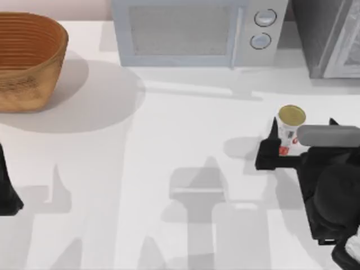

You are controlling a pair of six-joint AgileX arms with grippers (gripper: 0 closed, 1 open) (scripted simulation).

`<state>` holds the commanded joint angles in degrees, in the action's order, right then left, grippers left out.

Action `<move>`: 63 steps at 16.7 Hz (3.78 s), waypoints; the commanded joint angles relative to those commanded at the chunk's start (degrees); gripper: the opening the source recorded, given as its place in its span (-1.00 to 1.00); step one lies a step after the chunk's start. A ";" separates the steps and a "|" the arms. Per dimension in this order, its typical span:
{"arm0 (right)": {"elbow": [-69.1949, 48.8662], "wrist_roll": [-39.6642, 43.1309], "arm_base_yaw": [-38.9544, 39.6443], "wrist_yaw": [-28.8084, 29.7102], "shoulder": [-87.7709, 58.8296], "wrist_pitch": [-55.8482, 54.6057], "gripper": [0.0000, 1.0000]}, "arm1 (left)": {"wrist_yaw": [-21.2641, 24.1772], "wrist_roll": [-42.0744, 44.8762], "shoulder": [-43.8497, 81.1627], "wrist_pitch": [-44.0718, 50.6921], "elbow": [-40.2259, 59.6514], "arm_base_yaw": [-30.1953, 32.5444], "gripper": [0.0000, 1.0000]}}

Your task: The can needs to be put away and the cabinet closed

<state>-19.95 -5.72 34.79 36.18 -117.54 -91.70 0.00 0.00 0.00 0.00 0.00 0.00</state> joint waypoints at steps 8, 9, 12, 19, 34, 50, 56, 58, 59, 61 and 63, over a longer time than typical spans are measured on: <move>-2.35 0.39 3.45 3.90 -16.04 -12.06 1.00 | 0.00 0.00 0.00 0.00 0.00 0.00 1.00; -2.35 0.39 3.45 3.90 -16.04 -12.06 1.00 | 0.00 0.00 0.00 0.00 0.00 0.00 1.00; -3.92 -3.00 3.83 3.06 -21.60 -10.36 1.00 | 0.00 0.00 0.00 0.00 0.00 0.00 1.00; -7.61 0.63 1.81 2.34 -18.88 -9.90 1.00 | 0.00 0.00 0.00 0.00 0.00 0.00 1.00; -13.75 1.55 -4.09 -3.57 -17.46 -2.83 1.00 | 0.00 0.00 0.00 0.00 0.00 0.00 1.00; -13.75 1.55 -4.09 -3.57 -17.46 -2.83 -1.00 | 0.00 0.00 0.00 0.00 0.00 0.00 1.00; -13.75 1.55 -4.09 -3.57 -17.46 -2.83 -1.00 | 0.00 0.00 0.00 0.00 0.00 0.00 1.00; -13.69 1.46 -3.98 -3.59 -17.51 -2.83 -1.00 | 0.00 0.00 0.00 0.00 0.00 0.00 1.00; -13.70 1.46 -3.98 -3.60 -17.39 -2.71 -1.00 | 0.00 0.00 0.00 0.00 0.00 0.00 1.00; -13.76 1.45 -3.98 -3.62 -15.53 -0.77 -1.00 | 0.00 0.00 0.00 0.00 0.00 0.00 1.00; -13.90 1.43 -3.97 -3.66 -11.73 3.18 -1.00 | 0.00 0.00 0.00 0.00 0.00 0.00 1.00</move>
<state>-33.86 -4.29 30.82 32.52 -129.27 -88.52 0.00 0.00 0.00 0.00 0.00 0.00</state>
